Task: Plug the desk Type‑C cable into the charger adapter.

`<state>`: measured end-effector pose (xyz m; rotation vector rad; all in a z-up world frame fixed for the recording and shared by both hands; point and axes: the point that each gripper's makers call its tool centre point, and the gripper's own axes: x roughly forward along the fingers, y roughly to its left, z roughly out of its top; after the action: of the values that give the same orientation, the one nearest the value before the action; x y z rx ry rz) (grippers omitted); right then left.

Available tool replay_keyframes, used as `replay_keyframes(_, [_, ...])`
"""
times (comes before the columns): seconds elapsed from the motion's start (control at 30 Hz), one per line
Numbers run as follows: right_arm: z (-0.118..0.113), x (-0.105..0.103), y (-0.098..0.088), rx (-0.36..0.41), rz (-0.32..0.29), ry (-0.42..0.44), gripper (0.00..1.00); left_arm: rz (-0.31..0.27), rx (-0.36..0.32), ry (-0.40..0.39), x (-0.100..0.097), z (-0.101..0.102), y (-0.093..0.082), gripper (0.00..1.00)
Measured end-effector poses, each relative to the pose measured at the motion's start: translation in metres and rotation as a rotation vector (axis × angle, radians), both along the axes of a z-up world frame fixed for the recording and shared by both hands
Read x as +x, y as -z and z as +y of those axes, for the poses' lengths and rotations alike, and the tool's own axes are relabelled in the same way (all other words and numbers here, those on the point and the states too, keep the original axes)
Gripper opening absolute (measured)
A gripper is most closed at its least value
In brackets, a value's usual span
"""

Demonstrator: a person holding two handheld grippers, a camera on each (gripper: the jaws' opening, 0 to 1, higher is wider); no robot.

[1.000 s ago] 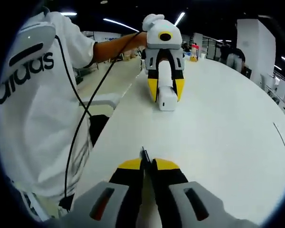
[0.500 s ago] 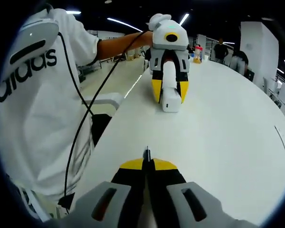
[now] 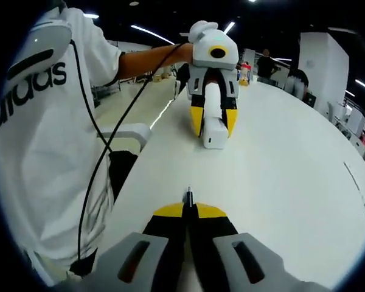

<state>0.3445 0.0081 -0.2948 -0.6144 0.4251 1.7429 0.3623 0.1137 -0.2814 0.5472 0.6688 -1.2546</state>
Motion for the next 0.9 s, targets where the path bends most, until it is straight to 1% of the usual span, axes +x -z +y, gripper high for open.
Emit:
replay_keyframes(0.23, [0.003, 0.000, -0.002, 0.022, 0.009, 0.023, 0.02, 0.000, 0.008, 0.016, -0.002, -0.003, 0.000, 0.25])
replay_keyframes(0.53, [0.007, -0.001, -0.002, 0.025, 0.032, 0.053, 0.02, -0.002, 0.029, 0.039, -0.004, -0.005, 0.001, 0.25])
replay_keyframes(0.9, [0.015, -0.001, -0.004, 0.048, 0.031, 0.067, 0.02, 0.004, 0.020, 0.059, -0.008, -0.013, 0.001, 0.25])
